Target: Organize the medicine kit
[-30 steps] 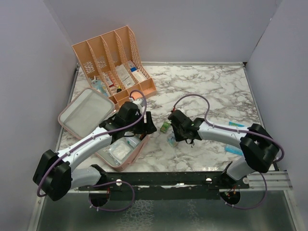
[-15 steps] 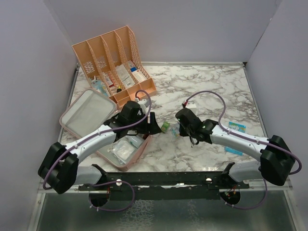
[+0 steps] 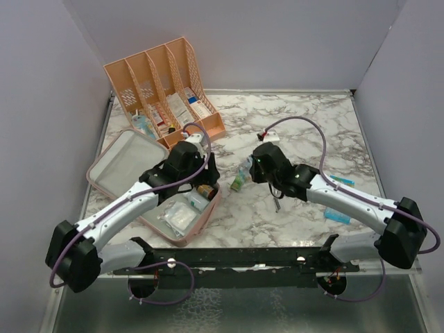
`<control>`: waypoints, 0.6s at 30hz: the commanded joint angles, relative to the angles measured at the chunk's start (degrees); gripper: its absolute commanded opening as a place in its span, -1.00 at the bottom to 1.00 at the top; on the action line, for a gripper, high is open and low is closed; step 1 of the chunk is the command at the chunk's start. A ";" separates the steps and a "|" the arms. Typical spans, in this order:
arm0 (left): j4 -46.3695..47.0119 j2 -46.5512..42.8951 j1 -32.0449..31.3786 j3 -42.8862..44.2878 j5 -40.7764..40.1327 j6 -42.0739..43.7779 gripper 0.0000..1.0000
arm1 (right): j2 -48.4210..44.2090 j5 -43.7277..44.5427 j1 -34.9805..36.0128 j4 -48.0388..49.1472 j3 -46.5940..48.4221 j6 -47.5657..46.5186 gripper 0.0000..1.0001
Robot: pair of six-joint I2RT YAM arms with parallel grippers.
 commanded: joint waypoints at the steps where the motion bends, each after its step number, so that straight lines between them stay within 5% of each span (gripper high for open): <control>1: -8.80 -7.78 0.08 5.22 -26.28 1.27 0.38 | 3.81 -0.82 3.17 3.02 8.42 -3.55 -0.75; 10: -9.37 -22.89 0.42 8.35 -53.40 5.85 0.46 | 16.35 4.83 19.22 0.40 20.13 1.24 -0.76; 18: -11.40 -31.41 0.43 6.79 -57.39 9.21 0.51 | 26.01 4.96 28.61 -0.25 25.92 8.12 -0.76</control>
